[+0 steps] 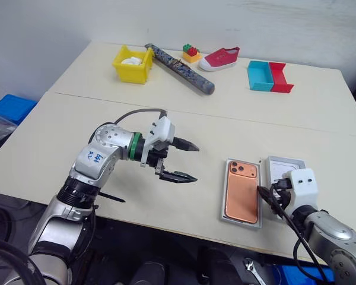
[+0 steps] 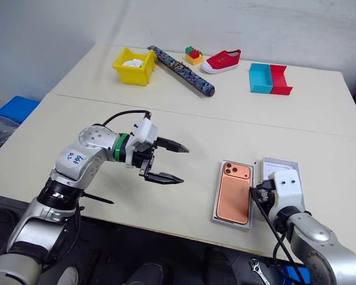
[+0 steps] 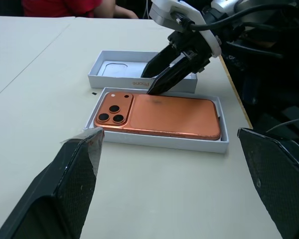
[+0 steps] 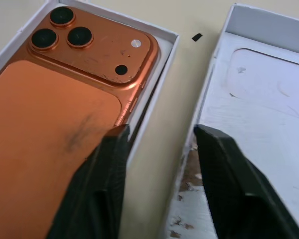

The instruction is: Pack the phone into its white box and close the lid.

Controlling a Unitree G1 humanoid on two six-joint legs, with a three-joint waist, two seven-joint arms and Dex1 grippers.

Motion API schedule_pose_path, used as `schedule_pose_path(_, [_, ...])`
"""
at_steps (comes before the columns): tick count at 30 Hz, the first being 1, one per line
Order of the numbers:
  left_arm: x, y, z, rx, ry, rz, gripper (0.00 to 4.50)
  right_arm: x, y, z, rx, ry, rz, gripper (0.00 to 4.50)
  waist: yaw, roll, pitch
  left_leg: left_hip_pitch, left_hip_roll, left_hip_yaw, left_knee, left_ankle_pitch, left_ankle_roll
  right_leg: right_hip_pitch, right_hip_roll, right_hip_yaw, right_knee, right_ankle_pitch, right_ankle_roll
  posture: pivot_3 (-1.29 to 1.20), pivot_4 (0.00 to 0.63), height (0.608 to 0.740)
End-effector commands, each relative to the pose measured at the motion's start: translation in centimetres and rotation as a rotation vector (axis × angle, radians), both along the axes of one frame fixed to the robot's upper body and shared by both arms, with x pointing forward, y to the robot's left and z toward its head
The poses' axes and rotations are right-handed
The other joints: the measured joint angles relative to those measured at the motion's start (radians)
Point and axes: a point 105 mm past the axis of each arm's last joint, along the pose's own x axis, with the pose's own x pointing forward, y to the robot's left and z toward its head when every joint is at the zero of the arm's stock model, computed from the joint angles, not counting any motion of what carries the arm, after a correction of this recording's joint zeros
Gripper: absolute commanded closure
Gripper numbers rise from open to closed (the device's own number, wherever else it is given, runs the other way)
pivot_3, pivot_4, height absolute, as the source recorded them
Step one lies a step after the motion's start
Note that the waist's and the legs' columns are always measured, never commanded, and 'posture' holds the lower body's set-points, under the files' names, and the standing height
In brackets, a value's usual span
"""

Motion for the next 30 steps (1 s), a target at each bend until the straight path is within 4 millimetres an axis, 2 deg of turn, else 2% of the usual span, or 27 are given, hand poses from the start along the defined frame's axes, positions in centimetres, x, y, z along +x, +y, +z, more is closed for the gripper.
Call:
schedule_pose_path(1, [-0.2,0.1,0.8,-0.020,-0.032,0.005,0.00,-0.3,-0.7,0.2,0.002,-0.009,-0.032,2.87,0.000,0.000,0.000,0.000,0.000,0.000,0.000,0.000,0.000,0.000,0.000,0.000,0.000,0.000,0.000,0.00,0.150,0.740])
schedule_pose_path(5, [0.0,0.2,0.4,-0.017,-0.026,0.012,0.00,-0.8,0.2,1.2,-0.006,-0.030,0.031,2.87,-0.001,0.000,0.000,0.000,0.000,0.000,0.000,0.000,0.000,0.000,0.000,0.000,0.000,0.000,0.000,0.00,0.150,0.740])
schedule_pose_path(7, [0.2,0.2,0.3,-0.016,-0.023,0.016,0.00,-1.1,0.4,2.3,-0.013,-0.064,0.044,2.87,-0.002,0.000,0.000,0.000,0.000,0.000,0.000,0.000,0.000,0.000,0.000,0.000,0.000,0.000,0.000,0.00,0.150,0.740])
schedule_pose_path(12, [0.1,-0.2,0.0,-0.017,-0.018,0.008,0.00,-1.4,-0.6,4.1,-0.036,-0.109,0.006,2.87,-0.008,0.000,0.000,0.000,0.000,0.000,0.000,0.000,0.000,0.000,0.000,0.000,0.001,0.000,0.000,0.00,0.150,0.740])
schedule_pose_path(17, [0.1,-0.7,-0.1,-0.025,-0.019,-0.004,0.00,-1.8,-0.9,3.0,-0.041,-0.059,-0.010,2.87,-0.014,0.000,0.000,0.000,0.000,0.000,0.000,0.000,0.000,0.000,0.000,0.000,0.001,0.000,0.000,0.00,0.150,0.740])
schedule_pose_path(24, [0.0,-0.7,0.3,-0.028,-0.026,-0.007,0.00,-1.1,-0.6,1.5,-0.006,-0.034,-0.036,2.87,-0.018,0.000,0.000,0.000,0.000,0.000,0.000,0.000,0.000,0.000,0.000,0.000,0.002,0.000,0.000,0.00,0.150,0.740])
schedule_pose_path(30, [0.0,-0.5,0.2,-0.023,-0.029,0.002,0.00,-0.8,0.0,1.9,-0.004,-0.059,-0.028,2.87,-0.018,0.000,0.000,0.000,0.000,0.000,0.000,0.000,0.000,0.000,0.000,0.000,0.002,0.000,0.000,0.00,0.150,0.740])
